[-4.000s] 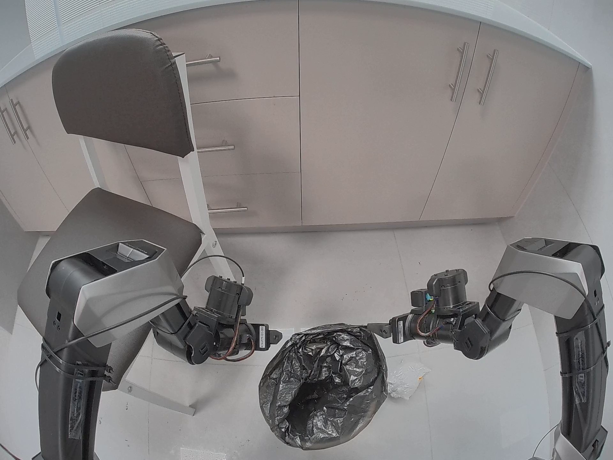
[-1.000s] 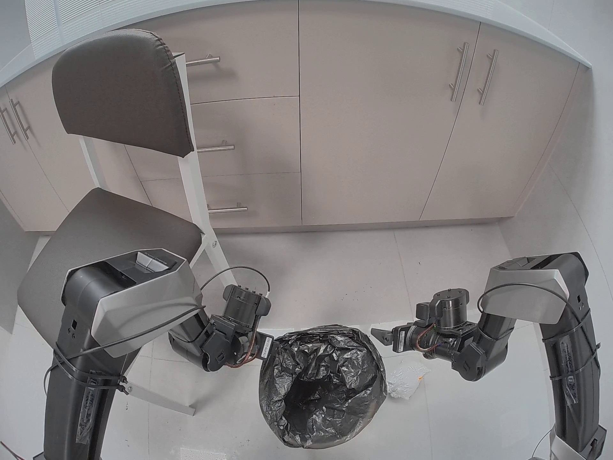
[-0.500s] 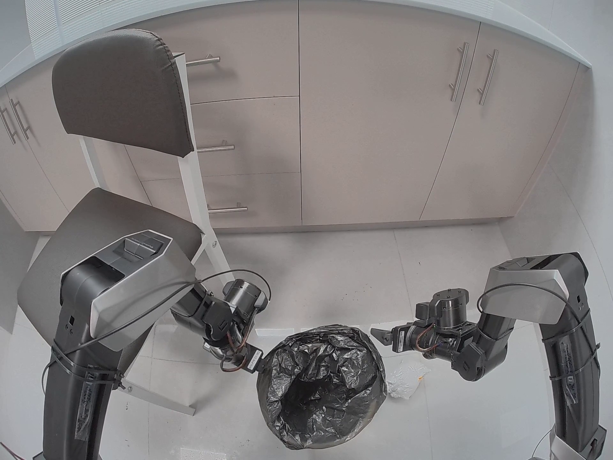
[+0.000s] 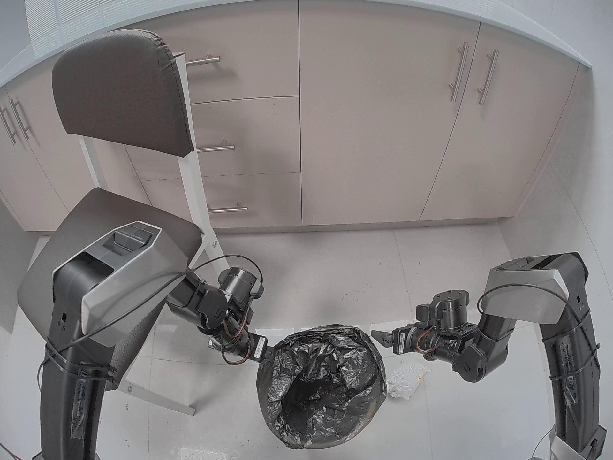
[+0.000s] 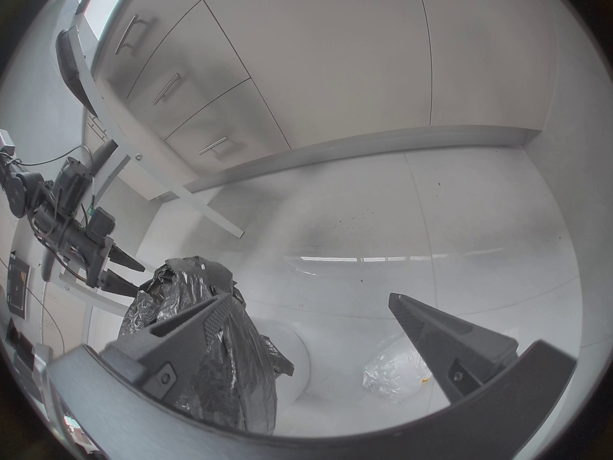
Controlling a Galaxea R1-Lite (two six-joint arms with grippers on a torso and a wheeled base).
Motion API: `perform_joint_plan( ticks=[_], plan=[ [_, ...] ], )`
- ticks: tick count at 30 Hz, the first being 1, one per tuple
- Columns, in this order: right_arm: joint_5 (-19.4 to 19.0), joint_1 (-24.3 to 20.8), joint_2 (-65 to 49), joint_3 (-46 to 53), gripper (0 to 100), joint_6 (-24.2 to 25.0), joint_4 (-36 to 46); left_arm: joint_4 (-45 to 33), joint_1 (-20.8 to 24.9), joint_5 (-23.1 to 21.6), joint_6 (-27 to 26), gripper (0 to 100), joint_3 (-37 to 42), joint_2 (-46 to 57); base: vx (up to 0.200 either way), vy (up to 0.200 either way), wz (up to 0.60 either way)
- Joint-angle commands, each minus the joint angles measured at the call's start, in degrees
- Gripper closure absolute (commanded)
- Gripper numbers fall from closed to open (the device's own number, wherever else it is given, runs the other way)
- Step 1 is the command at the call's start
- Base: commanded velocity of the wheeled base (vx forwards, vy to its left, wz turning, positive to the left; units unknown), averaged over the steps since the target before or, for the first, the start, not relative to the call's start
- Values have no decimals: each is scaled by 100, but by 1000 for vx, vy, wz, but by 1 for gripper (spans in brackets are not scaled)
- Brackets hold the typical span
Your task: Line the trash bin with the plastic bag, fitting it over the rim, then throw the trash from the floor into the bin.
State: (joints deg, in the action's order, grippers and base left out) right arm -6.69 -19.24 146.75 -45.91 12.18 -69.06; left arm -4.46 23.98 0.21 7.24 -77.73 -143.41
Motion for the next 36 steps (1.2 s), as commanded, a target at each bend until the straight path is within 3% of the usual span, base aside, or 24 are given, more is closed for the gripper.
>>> perform_joint_plan(
  ticks=[1, 2, 3, 6, 10, 16, 22, 30, 36],
  plan=[
    [-34, -36, -164, 372, 0, -102, -178, 560, -25, -1155, 436, 0, 1251, 1201, 0, 0, 0],
    [-34, -36, -164, 390, 0, -110, -196, 587, -25, -1198, 436, 0, 1304, 1237, 0, 0, 0],
    [-60, -124, -287, 627, 0, -216, -477, 965, 2, -1699, 436, 0, 1919, 1597, 0, 0, 0],
    [-166, -361, -542, 970, 0, -269, -820, 1817, 19, -2315, 454, 0, 2640, 1746, 0, 0, 0],
    [-174, -713, -665, 1181, 0, -277, -872, 2670, -51, -2438, 682, 0, 2904, 1702, 0, 0, 0],
    [-148, -1003, -674, 1401, 0, -357, -1145, 3004, -69, -2833, 867, 0, 3202, 1737, 0, 0, 0],
    [-60, -880, -147, 750, 0, -348, -1048, 3522, -60, -2860, 858, 0, 3378, 1658, 0, 0, 0],
    [-51, -564, -68, -234, 0, -348, 182, 3549, -51, -2851, 849, 0, 3369, 1623, 0, 0, 0],
    [89, -528, 152, -797, 0, -357, 446, 3558, -42, -2833, 849, 0, 3378, 1614, 0, 0, 0]
  ],
)
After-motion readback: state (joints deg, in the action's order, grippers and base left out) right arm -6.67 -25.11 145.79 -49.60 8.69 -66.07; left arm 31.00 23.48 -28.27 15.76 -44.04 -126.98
